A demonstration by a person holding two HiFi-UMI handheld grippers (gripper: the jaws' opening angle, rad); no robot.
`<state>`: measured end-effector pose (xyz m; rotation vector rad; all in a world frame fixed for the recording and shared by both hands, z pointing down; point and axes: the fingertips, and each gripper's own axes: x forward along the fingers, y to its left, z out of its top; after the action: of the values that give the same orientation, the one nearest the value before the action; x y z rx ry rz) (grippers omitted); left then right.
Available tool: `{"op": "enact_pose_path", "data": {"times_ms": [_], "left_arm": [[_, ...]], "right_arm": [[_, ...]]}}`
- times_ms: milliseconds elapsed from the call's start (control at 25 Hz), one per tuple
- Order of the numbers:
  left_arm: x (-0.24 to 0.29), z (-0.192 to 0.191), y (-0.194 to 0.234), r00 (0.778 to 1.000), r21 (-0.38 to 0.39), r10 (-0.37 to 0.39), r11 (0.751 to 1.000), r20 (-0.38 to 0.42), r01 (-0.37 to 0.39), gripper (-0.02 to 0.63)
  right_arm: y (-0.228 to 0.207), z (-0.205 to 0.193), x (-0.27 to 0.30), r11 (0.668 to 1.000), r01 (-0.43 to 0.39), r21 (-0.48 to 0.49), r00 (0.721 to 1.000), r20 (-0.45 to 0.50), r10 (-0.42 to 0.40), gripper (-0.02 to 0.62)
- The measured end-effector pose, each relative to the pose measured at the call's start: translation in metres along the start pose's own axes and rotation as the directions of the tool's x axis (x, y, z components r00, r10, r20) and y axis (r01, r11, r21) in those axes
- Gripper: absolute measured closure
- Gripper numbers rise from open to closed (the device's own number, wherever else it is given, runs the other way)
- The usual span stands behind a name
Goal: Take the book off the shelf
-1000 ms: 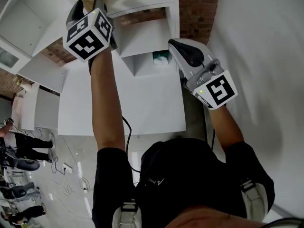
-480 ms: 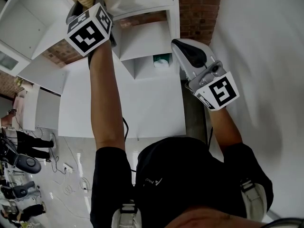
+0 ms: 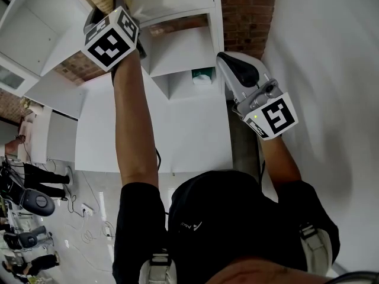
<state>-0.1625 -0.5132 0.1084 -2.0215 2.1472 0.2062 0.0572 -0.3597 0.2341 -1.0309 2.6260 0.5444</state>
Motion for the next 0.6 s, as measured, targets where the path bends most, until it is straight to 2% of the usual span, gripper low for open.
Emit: {"op": "enact_pose_path", "data": {"times_ms": [280,600], "left_arm": [[-0.006,0.007,0.001,0.999,-0.033,-0.026,0.999,0.048,0.028,0.420],[-0.036,0.028,0.000,0.985,-0.055,-0.098,0.993,0.145,0.106,0.423]], "right_arm": [[0.000,-0.004,-0.002,1.000,0.011,0.005,1.000,-0.018,-0.011,0.594],[0.014,-0.008,0.001,1.000,0.008,0.008,0.999,-0.035,-0.008,0.594]]}}
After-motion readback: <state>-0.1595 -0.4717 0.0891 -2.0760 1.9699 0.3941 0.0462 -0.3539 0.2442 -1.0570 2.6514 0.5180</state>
